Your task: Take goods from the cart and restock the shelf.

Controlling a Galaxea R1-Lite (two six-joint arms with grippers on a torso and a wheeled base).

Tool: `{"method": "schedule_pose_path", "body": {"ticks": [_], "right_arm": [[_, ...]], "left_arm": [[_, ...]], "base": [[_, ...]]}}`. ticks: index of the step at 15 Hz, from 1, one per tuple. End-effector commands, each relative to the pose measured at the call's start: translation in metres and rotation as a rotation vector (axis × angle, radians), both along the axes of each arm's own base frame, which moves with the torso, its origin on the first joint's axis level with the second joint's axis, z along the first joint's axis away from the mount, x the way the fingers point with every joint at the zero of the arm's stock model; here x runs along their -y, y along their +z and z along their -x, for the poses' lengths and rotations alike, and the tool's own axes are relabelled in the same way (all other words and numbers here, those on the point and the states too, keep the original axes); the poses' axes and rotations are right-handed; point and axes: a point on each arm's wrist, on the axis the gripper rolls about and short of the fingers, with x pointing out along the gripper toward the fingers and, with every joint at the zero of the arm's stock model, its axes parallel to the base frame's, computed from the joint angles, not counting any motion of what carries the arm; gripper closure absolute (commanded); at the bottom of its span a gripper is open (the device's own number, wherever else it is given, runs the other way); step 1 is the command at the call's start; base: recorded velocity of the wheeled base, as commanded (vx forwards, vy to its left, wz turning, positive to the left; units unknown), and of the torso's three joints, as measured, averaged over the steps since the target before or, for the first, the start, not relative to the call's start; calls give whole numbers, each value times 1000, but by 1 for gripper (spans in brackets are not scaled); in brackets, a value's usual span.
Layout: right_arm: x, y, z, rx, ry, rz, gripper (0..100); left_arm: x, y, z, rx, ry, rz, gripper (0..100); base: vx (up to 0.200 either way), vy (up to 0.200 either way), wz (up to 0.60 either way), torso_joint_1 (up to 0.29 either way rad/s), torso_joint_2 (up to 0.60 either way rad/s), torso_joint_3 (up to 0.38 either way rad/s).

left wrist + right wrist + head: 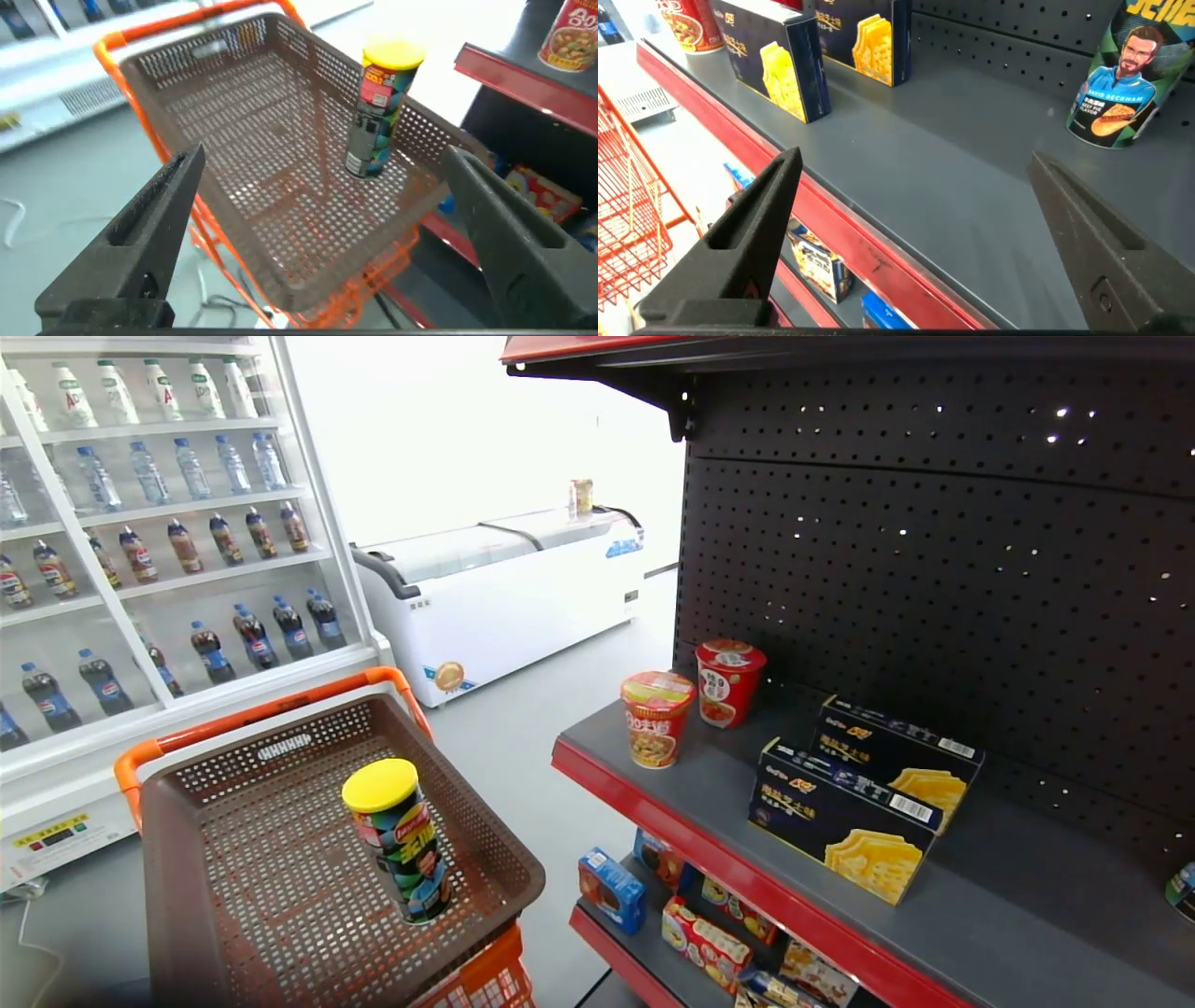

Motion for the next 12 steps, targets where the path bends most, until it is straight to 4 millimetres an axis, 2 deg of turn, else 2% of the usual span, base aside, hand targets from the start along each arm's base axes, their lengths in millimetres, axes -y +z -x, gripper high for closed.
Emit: {"method": "schedule_pose_path", "body": {"ticks": [1,3,5,6,9,10,12], "right_arm": [[0,0,0,0,0,0,0],[0,0,0,0,0,0,0],[0,0,0,0,2,0,0],[0,0,0,0,0,0,0],[0,0,0,0,0,0,0],[0,0,0,0,0,0,0],[0,0,0,0,0,0,0]], "left_arm": [[3,17,-44,-178,-17,111,0],[7,23,-66,-253,-144,182,0],[10,23,-76,-279,-255,231,0],[10,20,-87,-331,-235,273,0],[-2,21,-116,-340,-84,270,0],[-7,21,-123,-326,-70,241,0],[-22,9,-131,-388,-42,56,0]], "base": [[0,0,0,0,0,0],[0,0,0,0,0,0],[0,0,0,0,0,0],[0,0,0,0,0,0],[0,0,0,0,0,0],[0,0,0,0,0,0],[0,0,0,0,0,0]]}}
